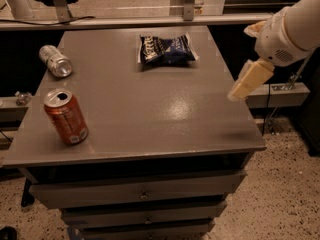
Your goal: Move blue chip bag near coke can
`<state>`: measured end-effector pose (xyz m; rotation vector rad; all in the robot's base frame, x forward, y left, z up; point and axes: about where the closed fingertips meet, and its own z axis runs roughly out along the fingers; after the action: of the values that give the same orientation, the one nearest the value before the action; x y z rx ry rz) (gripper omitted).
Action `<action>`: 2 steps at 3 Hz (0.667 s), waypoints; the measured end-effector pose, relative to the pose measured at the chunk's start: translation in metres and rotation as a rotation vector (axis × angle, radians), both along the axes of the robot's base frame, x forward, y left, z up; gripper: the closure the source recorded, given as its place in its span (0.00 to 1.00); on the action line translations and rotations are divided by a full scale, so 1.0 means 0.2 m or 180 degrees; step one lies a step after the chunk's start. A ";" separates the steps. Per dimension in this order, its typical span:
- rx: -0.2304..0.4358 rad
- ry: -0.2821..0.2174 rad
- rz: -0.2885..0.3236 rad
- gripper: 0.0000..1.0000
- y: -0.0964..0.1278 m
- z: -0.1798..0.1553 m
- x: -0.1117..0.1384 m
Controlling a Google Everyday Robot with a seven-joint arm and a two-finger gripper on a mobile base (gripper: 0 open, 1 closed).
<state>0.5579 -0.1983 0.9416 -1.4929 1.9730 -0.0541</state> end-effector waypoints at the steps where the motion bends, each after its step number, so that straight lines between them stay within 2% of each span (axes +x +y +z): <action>1: 0.0413 -0.0224 -0.0045 0.00 0.08 -0.05 0.31; 2: 0.0761 -0.0276 -0.0064 0.00 0.20 -0.12 0.55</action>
Offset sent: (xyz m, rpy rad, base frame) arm 0.1718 0.0665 -0.0409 0.3805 -0.1080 -0.0324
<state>0.6674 -0.1582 0.9170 -1.2952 1.8536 0.1036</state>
